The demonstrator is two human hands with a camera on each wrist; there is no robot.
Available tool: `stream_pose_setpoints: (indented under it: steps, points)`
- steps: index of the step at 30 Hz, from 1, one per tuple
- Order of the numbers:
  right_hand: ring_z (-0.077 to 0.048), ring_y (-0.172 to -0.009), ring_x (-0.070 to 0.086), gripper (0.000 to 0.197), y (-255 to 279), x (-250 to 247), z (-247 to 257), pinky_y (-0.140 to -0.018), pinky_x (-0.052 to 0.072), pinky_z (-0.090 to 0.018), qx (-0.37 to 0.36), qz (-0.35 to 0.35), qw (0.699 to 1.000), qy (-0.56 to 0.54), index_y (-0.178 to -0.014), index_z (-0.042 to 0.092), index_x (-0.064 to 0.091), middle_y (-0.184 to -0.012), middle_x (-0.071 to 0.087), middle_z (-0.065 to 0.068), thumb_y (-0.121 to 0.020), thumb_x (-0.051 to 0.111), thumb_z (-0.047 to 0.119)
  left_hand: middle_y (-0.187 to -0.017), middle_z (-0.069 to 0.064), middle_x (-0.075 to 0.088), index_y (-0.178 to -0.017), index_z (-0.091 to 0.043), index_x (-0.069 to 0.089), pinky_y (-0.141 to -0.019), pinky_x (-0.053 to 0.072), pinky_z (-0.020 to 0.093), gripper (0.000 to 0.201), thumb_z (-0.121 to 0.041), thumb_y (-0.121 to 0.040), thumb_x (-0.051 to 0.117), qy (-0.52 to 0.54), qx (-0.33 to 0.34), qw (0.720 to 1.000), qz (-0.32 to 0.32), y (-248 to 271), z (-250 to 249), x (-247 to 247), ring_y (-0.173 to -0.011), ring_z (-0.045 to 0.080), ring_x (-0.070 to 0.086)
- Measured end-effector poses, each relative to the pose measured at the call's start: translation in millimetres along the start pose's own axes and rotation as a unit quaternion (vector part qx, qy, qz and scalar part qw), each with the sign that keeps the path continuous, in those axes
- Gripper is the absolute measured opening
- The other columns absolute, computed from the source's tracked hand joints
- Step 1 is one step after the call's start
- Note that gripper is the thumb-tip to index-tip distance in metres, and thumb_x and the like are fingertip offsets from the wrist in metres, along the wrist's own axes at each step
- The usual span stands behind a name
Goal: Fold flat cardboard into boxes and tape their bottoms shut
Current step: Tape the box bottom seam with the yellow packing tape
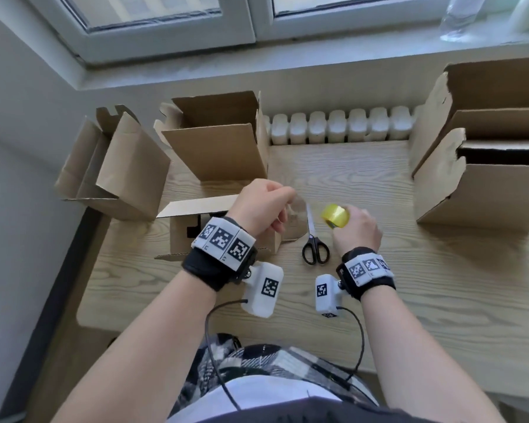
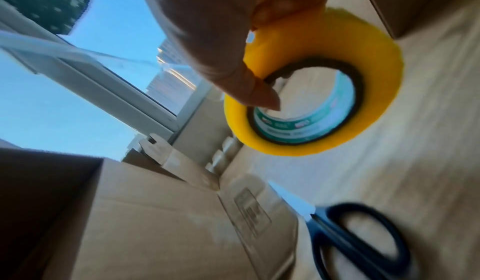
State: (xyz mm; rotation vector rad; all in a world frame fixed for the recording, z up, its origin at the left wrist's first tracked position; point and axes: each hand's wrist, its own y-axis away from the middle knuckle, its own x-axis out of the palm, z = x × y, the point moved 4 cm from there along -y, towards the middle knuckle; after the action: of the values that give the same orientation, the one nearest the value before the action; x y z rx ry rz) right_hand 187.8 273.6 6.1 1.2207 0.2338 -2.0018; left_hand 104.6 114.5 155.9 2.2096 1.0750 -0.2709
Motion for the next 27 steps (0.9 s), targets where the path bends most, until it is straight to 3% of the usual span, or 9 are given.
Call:
stream_pose_setpoints:
  steps: [4,7,9,11,14,16,18,24,27]
  points:
    - [-0.032,-0.090,0.060,0.026,-1.8,-22.2,23.1,-0.081,0.039,-0.036,-0.035,-0.044,0.993,0.108,-0.095,0.023,0.069,-0.090,0.066,-0.007,-0.071,0.065,0.017,-0.057,0.007,0.057,-0.060,-0.012,0.052,-0.040,0.042,0.019,0.031,-0.008,-0.089,0.058,0.063,-0.010,0.997,0.043,10.3,29.1,-26.5,-0.045,0.021,0.059]
    - [-0.031,-0.084,0.060,0.014,4.0,-32.4,46.3,-0.076,0.036,-0.036,-0.048,-0.078,0.983,0.158,-0.082,0.020,0.066,-0.084,0.066,-0.006,-0.070,0.065,0.027,-0.057,0.005,0.058,-0.062,-0.014,0.046,-0.047,0.048,0.025,0.034,-0.013,-0.090,0.066,0.081,-0.017,0.996,0.040,16.2,55.8,-50.5,-0.050,0.021,0.064]
    - [-0.030,-0.082,0.060,0.012,12.6,-36.9,64.6,-0.074,0.034,-0.035,-0.060,-0.096,0.977,0.182,-0.078,0.021,0.065,-0.081,0.064,-0.005,-0.071,0.063,0.030,-0.056,-0.001,0.056,-0.060,-0.018,0.040,-0.053,0.048,0.029,0.041,-0.019,-0.085,0.073,-0.002,0.059,0.998,-0.037,17.7,71.5,-69.5,-0.053,0.017,0.060]
    - [-0.029,-0.081,0.059,0.014,20.9,-39.8,81.4,-0.073,0.031,-0.035,-0.068,-0.106,0.973,0.192,-0.080,0.020,0.066,-0.081,0.063,-0.005,-0.070,0.062,0.030,-0.064,-0.009,0.055,-0.059,-0.022,0.038,-0.062,0.045,0.031,0.045,-0.028,-0.075,0.079,-0.153,0.185,0.959,-0.152,23.5,77.8,-84.4,-0.064,0.012,0.054]
    - [-0.029,-0.078,0.059,0.017,29.1,-40.6,100.9,-0.072,0.029,-0.035,-0.071,-0.123,0.970,0.198,-0.084,0.021,0.068,-0.079,0.063,-0.005,-0.072,0.065,0.031,-0.109,-0.010,0.059,-0.070,-0.026,0.040,-0.092,0.039,0.035,0.049,-0.046,-0.063,0.083,-0.200,0.303,0.921,-0.143,26.0,87.4,-91.4,-0.110,0.013,0.048]
    - [-0.029,-0.077,0.058,0.016,32.8,-41.9,111.7,-0.072,0.029,-0.035,-0.073,-0.135,0.965,0.211,-0.084,0.021,0.068,-0.077,0.063,-0.004,-0.072,0.066,0.032,-0.126,-0.009,0.051,-0.081,-0.023,0.040,-0.102,0.038,0.040,0.062,-0.055,-0.053,0.085,-0.182,0.284,0.939,-0.065,16.9,97.0,-92.2,-0.123,0.014,0.043]
    - [-0.030,-0.079,0.059,0.018,35.9,-43.9,121.5,-0.074,0.031,-0.036,-0.076,-0.145,0.962,0.221,-0.085,0.020,0.069,-0.079,0.064,-0.006,-0.073,0.066,0.033,-0.127,-0.007,0.049,-0.090,-0.021,0.040,-0.098,0.044,0.039,0.070,-0.048,-0.049,0.091,-0.186,0.235,0.954,-0.014,5.5,107.5,-90.7,-0.117,0.016,0.048]
    - [-0.030,-0.082,0.060,0.022,44.5,-43.2,142.7,-0.074,0.028,-0.035,-0.095,-0.153,0.957,0.227,-0.092,0.019,0.069,-0.084,0.065,-0.008,-0.074,0.065,0.031,-0.106,-0.005,0.055,-0.090,-0.024,0.040,-0.090,0.039,0.037,0.060,-0.034,-0.060,0.091,-0.309,0.215,0.922,-0.092,-20.9,121.9,-92.7,-0.101,0.021,0.048]
    - [-0.028,-0.076,0.054,0.021,48.0,-38.2,148.8,-0.073,0.026,-0.035,-0.098,-0.149,0.954,0.240,-0.089,0.019,0.068,-0.081,0.063,-0.006,-0.073,0.064,0.031,-0.104,-0.007,0.057,-0.089,-0.026,0.040,-0.092,0.039,0.038,0.055,-0.047,-0.065,0.085,-0.286,0.205,0.931,-0.097,-30.7,123.6,-98.9,-0.101,0.019,0.050]
